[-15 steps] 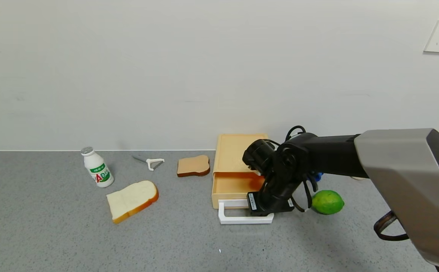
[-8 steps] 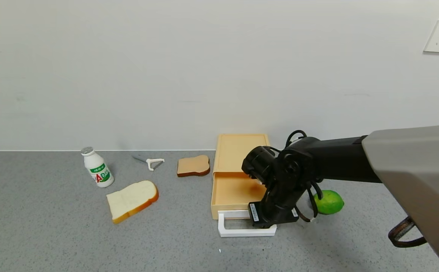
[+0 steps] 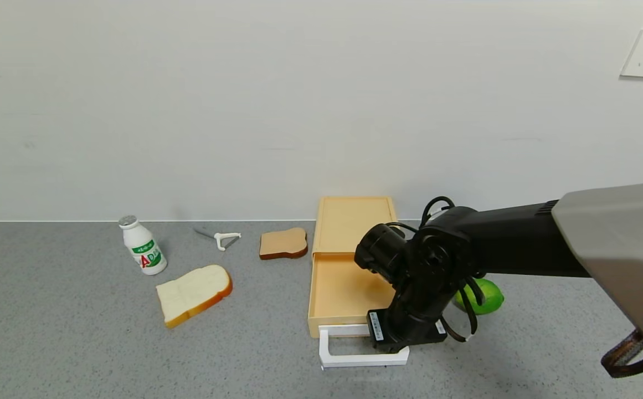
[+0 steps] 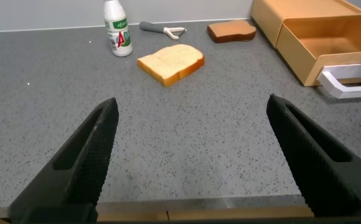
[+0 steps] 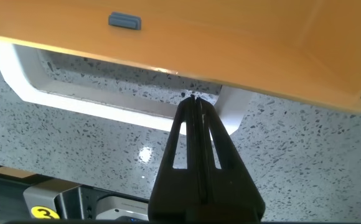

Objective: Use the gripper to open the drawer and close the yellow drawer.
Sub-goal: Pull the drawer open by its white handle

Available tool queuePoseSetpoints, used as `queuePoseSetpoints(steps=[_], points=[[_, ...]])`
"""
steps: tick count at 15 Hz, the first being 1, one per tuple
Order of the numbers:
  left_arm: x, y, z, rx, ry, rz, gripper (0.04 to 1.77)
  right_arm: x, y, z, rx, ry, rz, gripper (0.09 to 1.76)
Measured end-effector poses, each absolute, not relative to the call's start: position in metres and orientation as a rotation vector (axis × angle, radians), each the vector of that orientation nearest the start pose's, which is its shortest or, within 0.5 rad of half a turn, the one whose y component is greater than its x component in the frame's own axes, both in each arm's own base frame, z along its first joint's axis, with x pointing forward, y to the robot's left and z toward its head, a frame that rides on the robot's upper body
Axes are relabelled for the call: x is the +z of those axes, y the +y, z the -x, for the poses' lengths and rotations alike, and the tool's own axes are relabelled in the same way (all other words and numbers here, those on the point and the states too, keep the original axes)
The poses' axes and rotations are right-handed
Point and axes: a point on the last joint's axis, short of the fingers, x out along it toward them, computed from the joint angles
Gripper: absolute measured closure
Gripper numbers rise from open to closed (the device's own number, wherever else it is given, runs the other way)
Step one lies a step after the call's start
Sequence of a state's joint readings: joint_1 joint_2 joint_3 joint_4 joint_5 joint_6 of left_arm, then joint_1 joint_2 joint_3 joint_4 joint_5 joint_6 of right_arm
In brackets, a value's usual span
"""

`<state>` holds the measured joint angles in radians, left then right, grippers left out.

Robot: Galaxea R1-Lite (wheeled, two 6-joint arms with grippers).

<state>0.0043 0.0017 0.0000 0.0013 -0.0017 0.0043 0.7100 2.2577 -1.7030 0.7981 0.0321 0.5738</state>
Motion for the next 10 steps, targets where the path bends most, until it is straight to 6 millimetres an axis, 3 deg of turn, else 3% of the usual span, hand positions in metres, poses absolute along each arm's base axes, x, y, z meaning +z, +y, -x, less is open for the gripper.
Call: queuePoseSetpoints(steps=[10], points=[[0.075, 0.000, 0.023, 0.003, 0.003, -0.005, 0.09, 0.101, 0.261, -0.292, 0.213, 1.432, -0.004, 1.73]])
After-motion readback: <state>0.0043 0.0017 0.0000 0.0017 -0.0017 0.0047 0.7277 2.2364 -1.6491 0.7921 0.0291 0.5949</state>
